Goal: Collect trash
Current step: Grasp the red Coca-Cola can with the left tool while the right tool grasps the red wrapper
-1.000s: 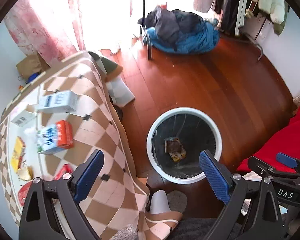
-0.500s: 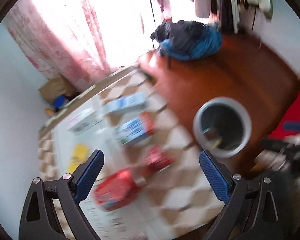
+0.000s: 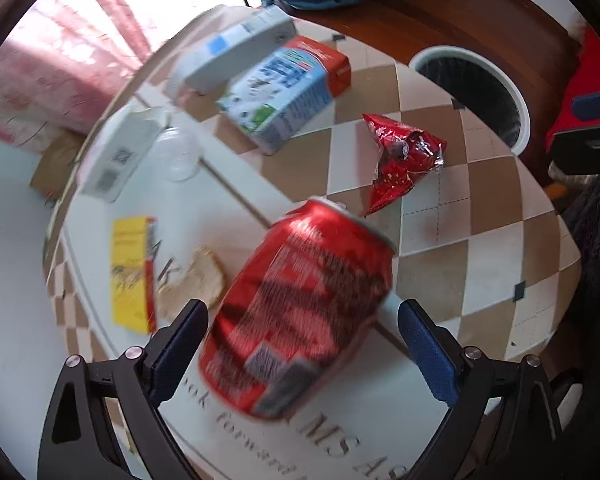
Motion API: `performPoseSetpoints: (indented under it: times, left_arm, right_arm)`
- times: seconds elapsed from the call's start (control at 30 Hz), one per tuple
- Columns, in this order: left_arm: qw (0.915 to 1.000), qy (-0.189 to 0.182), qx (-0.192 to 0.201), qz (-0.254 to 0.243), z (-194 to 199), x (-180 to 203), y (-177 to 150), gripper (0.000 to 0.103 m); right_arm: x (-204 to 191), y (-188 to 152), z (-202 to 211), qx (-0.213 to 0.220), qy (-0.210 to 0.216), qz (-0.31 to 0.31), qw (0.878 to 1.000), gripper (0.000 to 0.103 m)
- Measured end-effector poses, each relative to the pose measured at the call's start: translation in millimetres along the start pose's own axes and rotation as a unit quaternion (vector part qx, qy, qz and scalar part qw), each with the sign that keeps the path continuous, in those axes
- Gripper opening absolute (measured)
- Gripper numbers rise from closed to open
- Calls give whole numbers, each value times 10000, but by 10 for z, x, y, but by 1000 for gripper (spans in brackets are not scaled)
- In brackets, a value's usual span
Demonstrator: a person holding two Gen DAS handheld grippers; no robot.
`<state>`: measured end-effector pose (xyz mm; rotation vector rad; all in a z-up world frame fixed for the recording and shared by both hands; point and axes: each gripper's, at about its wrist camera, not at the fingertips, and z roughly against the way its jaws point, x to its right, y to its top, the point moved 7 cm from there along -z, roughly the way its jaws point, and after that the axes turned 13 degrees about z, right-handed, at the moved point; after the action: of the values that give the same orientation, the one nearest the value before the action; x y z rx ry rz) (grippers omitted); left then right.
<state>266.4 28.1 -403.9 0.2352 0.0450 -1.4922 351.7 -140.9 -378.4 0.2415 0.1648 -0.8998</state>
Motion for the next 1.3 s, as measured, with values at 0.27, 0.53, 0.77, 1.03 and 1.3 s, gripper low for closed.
performPoseSetpoints:
  times: [0.27, 0.53, 0.77, 1.03, 1.3]
  left_arm:
    - [9982, -58, -8, 598, -62, -164, -22, 90]
    - [9339, -346, -300, 3546, -187, -1009, -430, 90]
    - [9395, -429, -245, 3390, -343, -1057, -494, 90]
    - [9459, -75, 68, 3242, -254, -869, -634, 77]
    - [9384, 109, 432, 3426, 150, -790, -769, 56]
  right_arm:
    - [4, 137, -27, -2, -32, 29, 10000, 103]
    - [-327, 390, -283, 38, 367, 106, 9993, 103]
    - [-584, 609, -581, 17, 324, 154, 9994, 98]
    - [-731, 649, -686, 73, -29, 509, 9987, 48]
    - [-878, 546, -475, 275, 26, 867, 9959, 35]
